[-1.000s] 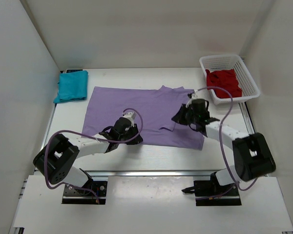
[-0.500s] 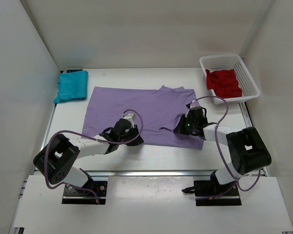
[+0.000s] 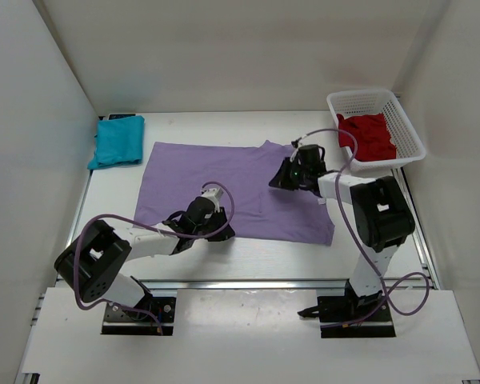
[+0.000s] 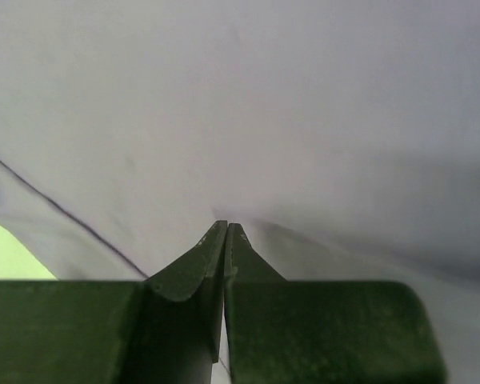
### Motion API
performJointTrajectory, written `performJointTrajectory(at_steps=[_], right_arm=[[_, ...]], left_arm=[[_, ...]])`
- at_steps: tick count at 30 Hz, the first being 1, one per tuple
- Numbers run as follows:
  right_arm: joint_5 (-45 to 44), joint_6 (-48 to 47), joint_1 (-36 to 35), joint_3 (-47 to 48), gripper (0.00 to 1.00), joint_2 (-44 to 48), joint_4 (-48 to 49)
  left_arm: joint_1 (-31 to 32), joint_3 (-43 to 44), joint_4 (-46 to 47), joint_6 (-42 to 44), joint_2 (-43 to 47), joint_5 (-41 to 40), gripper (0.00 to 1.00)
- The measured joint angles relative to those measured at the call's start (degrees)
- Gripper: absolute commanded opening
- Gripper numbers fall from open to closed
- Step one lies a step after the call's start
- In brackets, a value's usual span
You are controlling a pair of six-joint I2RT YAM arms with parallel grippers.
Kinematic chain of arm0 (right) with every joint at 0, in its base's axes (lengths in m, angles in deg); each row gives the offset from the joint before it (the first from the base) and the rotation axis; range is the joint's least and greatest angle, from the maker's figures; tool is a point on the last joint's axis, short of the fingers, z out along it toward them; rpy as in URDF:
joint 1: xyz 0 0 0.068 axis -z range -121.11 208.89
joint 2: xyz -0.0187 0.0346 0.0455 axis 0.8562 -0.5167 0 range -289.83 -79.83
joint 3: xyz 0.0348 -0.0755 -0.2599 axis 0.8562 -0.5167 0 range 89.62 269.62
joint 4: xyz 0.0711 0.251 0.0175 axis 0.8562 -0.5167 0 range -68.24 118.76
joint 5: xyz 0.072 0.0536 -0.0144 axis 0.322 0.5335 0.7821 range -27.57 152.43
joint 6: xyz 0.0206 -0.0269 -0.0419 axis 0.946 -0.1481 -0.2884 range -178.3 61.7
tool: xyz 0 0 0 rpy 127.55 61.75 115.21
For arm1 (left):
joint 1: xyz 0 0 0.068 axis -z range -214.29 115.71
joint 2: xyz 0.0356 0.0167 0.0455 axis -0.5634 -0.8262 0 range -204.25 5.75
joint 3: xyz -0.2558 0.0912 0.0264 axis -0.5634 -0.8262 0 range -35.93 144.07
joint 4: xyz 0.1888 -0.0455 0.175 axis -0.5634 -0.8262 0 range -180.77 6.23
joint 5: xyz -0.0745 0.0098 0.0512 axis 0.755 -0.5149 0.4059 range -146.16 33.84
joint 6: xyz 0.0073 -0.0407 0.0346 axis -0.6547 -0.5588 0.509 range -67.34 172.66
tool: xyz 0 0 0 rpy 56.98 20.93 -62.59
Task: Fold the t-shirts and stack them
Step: Fold the flattened tshirt in 1/3 of the way
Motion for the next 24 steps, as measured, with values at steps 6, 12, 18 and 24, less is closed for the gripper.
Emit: performJointTrajectory(at_steps=[6, 12, 18, 24], right_arm=[[-2.0, -0.7, -1.5, 2.5, 0.0, 3.6, 0.5], [-5.7, -1.4, -7.5, -14.8, 0.0, 18.8, 0.0], [-7.1, -0.4, -8.8, -25.7, 0.0, 21.1, 0.8], [-8.0, 0.6, -11.1, -29.8, 0.01, 25.7, 1.2]], left_arm=[[1.4, 1.7, -0.8, -0.1, -0.2, 0.0, 0.27], [1.3, 6.9, -0.7, -0.2, -3.5, -0.1, 0.26], [-1.2, 6.0, -0.3, -0.6, -7.0, 0.4, 0.27], [-0.7, -0.3, 1.7, -1.7, -2.8, 1.1, 0.27]])
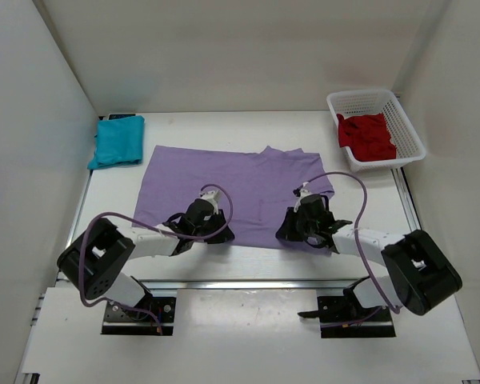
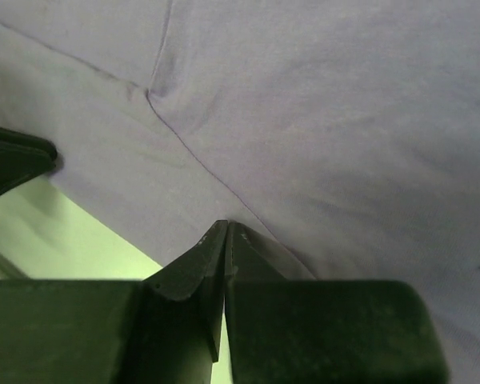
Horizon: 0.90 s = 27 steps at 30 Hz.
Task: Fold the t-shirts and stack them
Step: Fold the flattened tshirt in 1/3 of the way, then grap the side of the flattened tshirt furthest away from the robot with both arms
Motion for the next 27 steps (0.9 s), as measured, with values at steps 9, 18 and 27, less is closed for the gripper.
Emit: performJointTrajectory(at_steps=[9, 18, 27], right_arm=[[2.3, -2.5, 6.3, 5.7, 0.15, 5.5, -9.8], [-2.3, -11.8, 21.8, 47.2, 0.3, -24.6, -10.4], [-10.2, -19.1, 22.5, 67.5, 0.47, -46.5, -21.6]], left_arm=[[0.3, -2.3, -3.9, 0.3, 4.9, 1.7, 0.28], [0.0, -0.6, -4.0, 1.0, 7.0, 3.2, 0.28], [0.0, -0.6, -2.9, 0.9, 6.9, 5.2, 0.28]])
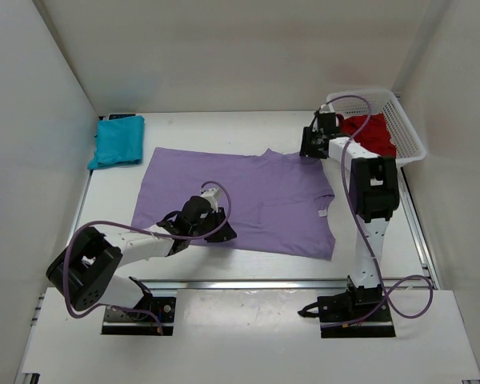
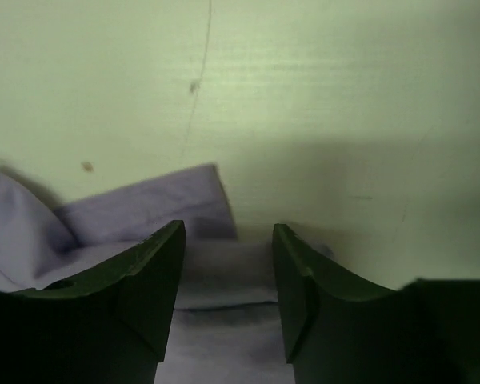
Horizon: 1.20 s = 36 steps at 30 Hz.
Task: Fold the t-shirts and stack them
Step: Grap the side of the flattened tshirt furthest away from the robot with both arms
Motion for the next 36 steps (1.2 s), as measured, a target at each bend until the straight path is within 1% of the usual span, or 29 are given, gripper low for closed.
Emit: performJointTrajectory(at_steps=[2, 3, 4, 6, 7, 8, 9, 10, 11, 16, 20, 23, 24, 26, 27, 28, 31, 33, 35, 36], right_arm=[[-0.9, -1.0, -0.7, 0.0, 0.53, -0.8, -2.2], [-1.3, -1.6, -1.0, 0.0, 0.53, -0.9, -3.0], [-1.4, -1.9, -1.3, 0.1, 0.51, -0.9, -3.2], [-1.3, -2.7, -1.6, 0.2, 0.37, -0.8, -4.0], [-1.1, -2.7, -1.8, 0.2, 0.26, -0.8, -4.5], [-0.9, -2.8, -1.9, -0.1, 0.18, -0.5, -4.5], [-0.5, -2.7, -1.9, -1.1, 0.11, 0.1, -4.1], [-0.1, -2.4, -2.0, -2.8, 0.07, 1.2, -4.0], [0.3, -2.1, -2.1, -4.4, 0.0, 2.5, -4.3], [0.6, -0.8, -3.0, -11.7, 0.0, 10.9, -3.4], [-1.6, 0.3, -6.6, -22.4, 0.0, 24.1, 0.4], [-2.8, 1.8, -11.7, -31.6, 0.0, 34.3, 4.8], [-3.2, 2.4, -13.8, -35.5, 0.02, 37.4, 6.7], [-3.8, 4.0, -17.7, -42.4, 0.09, 41.5, 9.7], [-4.2, 5.0, -19.7, -46.0, 0.15, 42.8, 10.9], [-4.4, 5.6, -21.6, -49.4, 0.21, 43.7, 11.5], [-4.2, 7.4, -24.5, -57.0, 0.31, 44.8, 10.4], [-3.8, 8.3, -24.2, -59.3, 0.34, 47.1, 9.2], [-3.3, 8.5, -22.4, -59.8, 0.28, 52.3, 8.3], [-2.8, 8.7, -20.8, -59.8, 0.27, 55.0, 8.4]], left_arm=[[-0.1, 0.0, 0.2, -0.1, -0.2, 0.2, 0.28], [-0.2, 0.0, 0.2, -0.1, -0.3, 0.2, 0.28], [-0.2, 0.0, 0.2, -0.2, -0.4, 0.2, 0.28], [-0.2, 0.0, 0.2, -0.2, -0.5, 0.3, 0.28], [-0.2, 0.0, 0.2, -0.3, -0.5, 0.3, 0.28], [-0.2, 0.0, 0.2, -0.3, -0.5, 0.3, 0.28], [-0.2, 0.0, 0.3, -0.3, -0.5, 0.3, 0.28], [-0.2, 0.0, 0.4, -0.3, -0.5, 0.3, 0.28], [-0.2, 0.0, 0.4, -0.4, -0.5, 0.3, 0.28], [-0.2, 0.0, 0.4, -0.4, -0.5, 0.2, 0.28], [-0.4, 0.0, 0.4, -0.5, -0.5, 0.1, 0.28], [-0.5, 0.0, 0.4, -0.5, -0.5, 0.1, 0.28], [-0.6, 0.0, 0.4, -0.5, -0.5, 0.1, 0.28], [-0.8, 0.0, 0.4, -0.5, -0.5, 0.1, 0.27], [-0.9, 0.0, 0.4, -0.5, -0.4, 0.1, 0.28], [-1.1, 0.0, 0.4, -0.5, -0.3, 0.1, 0.28], [-1.3, -0.1, 0.4, -0.5, -0.1, 0.1, 0.27], [-1.4, -0.1, 0.4, -0.6, 0.2, 0.0, 0.27], [-1.5, -0.1, 0.4, -0.7, 0.3, 0.0, 0.28], [-1.5, -0.1, 0.4, -0.9, 0.4, -0.1, 0.28]])
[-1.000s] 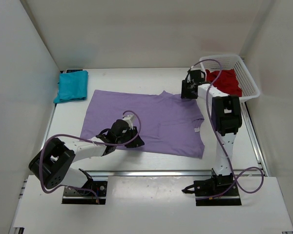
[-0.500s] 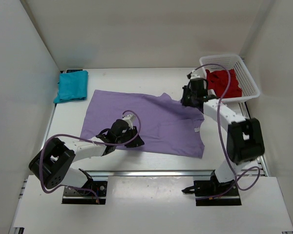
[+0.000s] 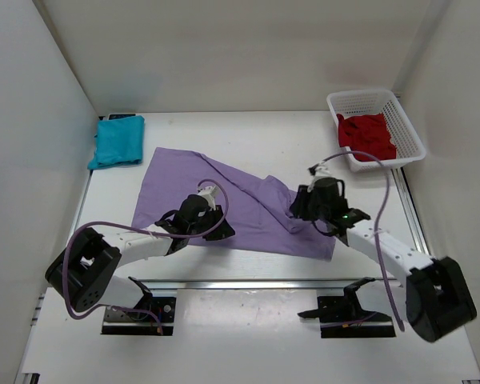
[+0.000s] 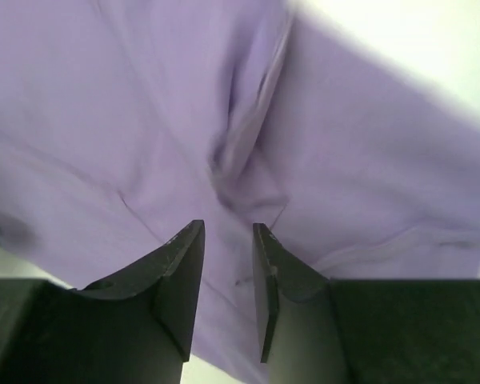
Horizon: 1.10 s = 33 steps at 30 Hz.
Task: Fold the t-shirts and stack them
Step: Grap the side of the flattened tshirt furthest away from the robot with both arms
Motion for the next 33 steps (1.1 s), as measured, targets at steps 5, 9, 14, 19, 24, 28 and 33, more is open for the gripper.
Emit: performJointTrajectory(at_steps=[5, 9, 14, 19, 24, 28, 33], right_arm=[[3.8, 1.3, 10.4, 1.3, 0.27, 4.1, 3.9], [8.2, 2.1, 13.8, 1.9, 0.32, -4.5, 7.9], [12.5, 3.7, 14.6, 4.4, 0.36, -13.2, 8.6], [10.2, 6.6, 12.7, 0.2, 0.35, -6.6, 9.9], [9.4, 9.5, 12.3, -3.8, 0.33, -4.2, 10.5], [9.5, 10.9, 12.7, -4.8, 0.34, -6.6, 11.1], [11.2, 11.8, 13.7, -4.7, 0.34, -9.7, 13.4]], left_arm=[[0.0, 0.0, 0.0, -0.1, 0.0, -0.2, 0.28], [0.0, 0.0, 0.0, -0.1, 0.0, -0.3, 0.28], [-0.4, 0.0, -0.1, -0.1, 0.0, -0.3, 0.28], [-1.5, 0.0, -0.1, -0.2, 0.6, -0.4, 0.28], [-1.9, 0.3, -0.2, -0.4, 0.6, -0.7, 0.27], [-2.1, 1.1, -0.2, -0.7, 0.6, -0.7, 0.28], [-2.4, 1.9, -0.1, -0.8, 0.6, -1.0, 0.28]])
